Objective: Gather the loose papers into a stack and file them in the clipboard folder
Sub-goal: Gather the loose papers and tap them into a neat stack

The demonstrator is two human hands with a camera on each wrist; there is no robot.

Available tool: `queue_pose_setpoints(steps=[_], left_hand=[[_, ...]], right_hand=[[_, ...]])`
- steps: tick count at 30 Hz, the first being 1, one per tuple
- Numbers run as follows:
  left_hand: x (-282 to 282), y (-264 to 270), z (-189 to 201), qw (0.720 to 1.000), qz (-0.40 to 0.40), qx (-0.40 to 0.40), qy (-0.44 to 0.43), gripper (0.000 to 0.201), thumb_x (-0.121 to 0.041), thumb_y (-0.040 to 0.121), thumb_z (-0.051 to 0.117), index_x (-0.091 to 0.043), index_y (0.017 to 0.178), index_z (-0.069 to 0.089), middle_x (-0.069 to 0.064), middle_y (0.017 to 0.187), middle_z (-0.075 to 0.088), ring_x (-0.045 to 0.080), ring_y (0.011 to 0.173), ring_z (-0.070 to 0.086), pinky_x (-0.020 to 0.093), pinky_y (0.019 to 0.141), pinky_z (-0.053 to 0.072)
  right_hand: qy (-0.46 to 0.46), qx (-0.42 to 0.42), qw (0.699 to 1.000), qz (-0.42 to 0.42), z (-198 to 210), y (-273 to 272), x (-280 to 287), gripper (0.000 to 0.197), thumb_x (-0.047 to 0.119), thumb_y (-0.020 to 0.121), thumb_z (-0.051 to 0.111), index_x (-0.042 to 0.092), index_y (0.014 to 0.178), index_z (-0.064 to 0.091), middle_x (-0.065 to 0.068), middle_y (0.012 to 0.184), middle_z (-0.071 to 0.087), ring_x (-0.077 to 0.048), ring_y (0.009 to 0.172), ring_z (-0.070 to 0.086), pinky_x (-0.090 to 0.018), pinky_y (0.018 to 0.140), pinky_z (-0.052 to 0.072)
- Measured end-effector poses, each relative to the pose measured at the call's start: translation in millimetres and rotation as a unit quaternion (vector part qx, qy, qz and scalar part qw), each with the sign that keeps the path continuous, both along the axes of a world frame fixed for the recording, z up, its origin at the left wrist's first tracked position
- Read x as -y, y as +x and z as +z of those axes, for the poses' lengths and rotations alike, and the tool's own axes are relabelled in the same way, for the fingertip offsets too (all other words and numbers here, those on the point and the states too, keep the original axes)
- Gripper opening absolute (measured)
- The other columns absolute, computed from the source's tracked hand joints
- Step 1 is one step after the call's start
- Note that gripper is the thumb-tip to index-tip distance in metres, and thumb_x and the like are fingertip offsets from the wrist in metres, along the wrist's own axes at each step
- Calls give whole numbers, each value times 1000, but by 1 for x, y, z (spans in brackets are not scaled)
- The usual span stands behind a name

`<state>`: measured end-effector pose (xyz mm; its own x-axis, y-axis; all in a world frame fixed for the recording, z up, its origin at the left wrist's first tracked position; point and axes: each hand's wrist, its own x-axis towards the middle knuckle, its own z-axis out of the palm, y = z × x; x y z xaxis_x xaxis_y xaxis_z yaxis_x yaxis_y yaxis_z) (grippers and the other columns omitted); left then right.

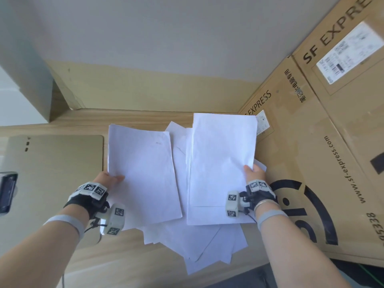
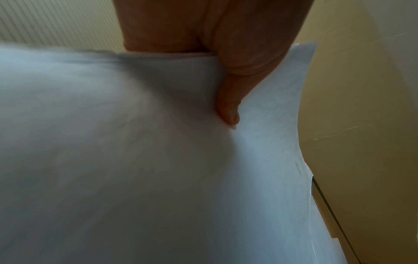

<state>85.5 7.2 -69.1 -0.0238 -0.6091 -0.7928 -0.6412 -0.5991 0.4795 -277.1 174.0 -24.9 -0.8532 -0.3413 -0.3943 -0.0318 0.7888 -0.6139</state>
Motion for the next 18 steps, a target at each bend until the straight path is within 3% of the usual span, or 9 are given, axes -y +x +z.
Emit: queue_pose_setpoints(steps=[3, 7, 10, 12, 15, 17, 18], left_hand=[[-2, -4, 1, 1000, -1, -7, 2, 47, -19, 87, 61, 8, 124, 51, 27, 120, 61, 36, 98, 59, 38, 87, 44], [-2, -8, 1, 1000, -3, -11, 13, 49, -17, 86, 63, 8, 125, 49, 25, 122, 59, 38, 106, 58, 39, 90, 44], [-4, -9, 4, 1000, -20, -8, 15, 50, -19, 86, 62, 7, 126, 49, 24, 119, 60, 37, 104, 58, 38, 90, 43], [-6, -11, 6, 999, -24, -20, 11, 43, -21, 90, 55, 6, 123, 52, 21, 113, 60, 33, 99, 55, 36, 88, 40], [-6, -13, 3, 1000, -17, -21, -2, 63, -42, 95, 38, 10, 131, 45, 28, 123, 57, 37, 114, 54, 40, 102, 34], [-5, -11, 0, 999, 8, -37, 1, 81, -57, 90, 35, 12, 133, 43, 31, 116, 59, 38, 108, 57, 45, 106, 33], [-4, -8, -7, 998, 23, -59, 21, 90, -67, 85, 35, 6, 138, 39, 30, 128, 54, 39, 117, 53, 47, 108, 31]], right_hand=[[0, 22, 999, 40, -4, 17, 25, 15, 15, 87, 48, 7, 86, 60, -13, 79, 54, -20, 76, 47, -30, 68, 37], [20, 63, 990, 127, -16, 70, 56, 28, 11, 91, 46, 0, 112, 60, -16, 104, 63, -29, 94, 58, -27, 73, 37], [53, 93, 983, 148, -25, 108, 72, 35, 11, 94, 43, 1, 127, 51, -16, 129, 56, -31, 117, 54, -30, 90, 42], [68, 106, 979, 162, -29, 125, 80, 36, 9, 96, 41, 2, 130, 47, -13, 134, 53, -29, 122, 52, -28, 95, 41], [83, 108, 971, 197, -30, 142, 88, 37, 7, 97, 39, 2, 134, 42, -14, 138, 50, -30, 125, 49, -30, 99, 39], [89, 107, 967, 213, -29, 146, 90, 38, 8, 97, 39, 4, 134, 42, -13, 139, 49, -30, 125, 49, -31, 100, 40], [92, 105, 965, 220, -29, 145, 90, 38, 9, 97, 39, 5, 134, 43, -13, 139, 49, -30, 125, 49, -31, 100, 40]])
